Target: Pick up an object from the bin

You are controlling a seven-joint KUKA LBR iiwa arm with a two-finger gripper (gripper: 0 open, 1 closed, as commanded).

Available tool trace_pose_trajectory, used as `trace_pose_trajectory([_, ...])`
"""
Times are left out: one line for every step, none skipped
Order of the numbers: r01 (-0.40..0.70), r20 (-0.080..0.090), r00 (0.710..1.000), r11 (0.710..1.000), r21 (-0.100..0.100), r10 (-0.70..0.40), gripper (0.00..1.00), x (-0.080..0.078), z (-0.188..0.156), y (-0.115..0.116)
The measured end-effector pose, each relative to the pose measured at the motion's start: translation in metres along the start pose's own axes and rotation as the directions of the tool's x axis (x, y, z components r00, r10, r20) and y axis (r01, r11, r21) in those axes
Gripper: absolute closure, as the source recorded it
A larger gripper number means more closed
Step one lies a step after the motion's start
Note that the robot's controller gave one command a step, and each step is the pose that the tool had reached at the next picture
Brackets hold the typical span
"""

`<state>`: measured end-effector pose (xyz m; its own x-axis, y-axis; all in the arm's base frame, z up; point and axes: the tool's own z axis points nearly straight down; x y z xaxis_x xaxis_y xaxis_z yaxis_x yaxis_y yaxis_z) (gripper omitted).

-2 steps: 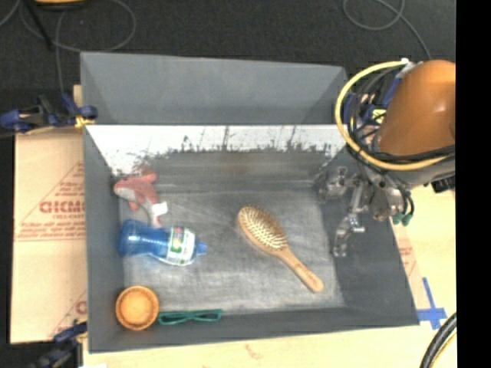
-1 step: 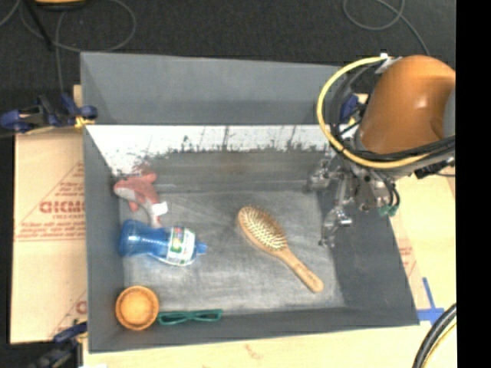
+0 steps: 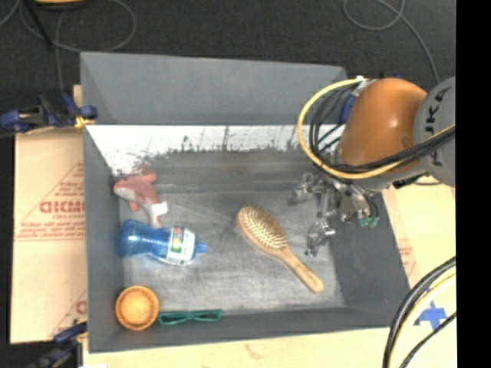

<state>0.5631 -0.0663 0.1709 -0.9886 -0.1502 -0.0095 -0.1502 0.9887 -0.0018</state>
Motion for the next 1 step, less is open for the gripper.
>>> trace_pose_trajectory([-0.087,0.012,0.996,0.996,0.004,0.086,1.00,-0.0111,0.0887,0.0300])
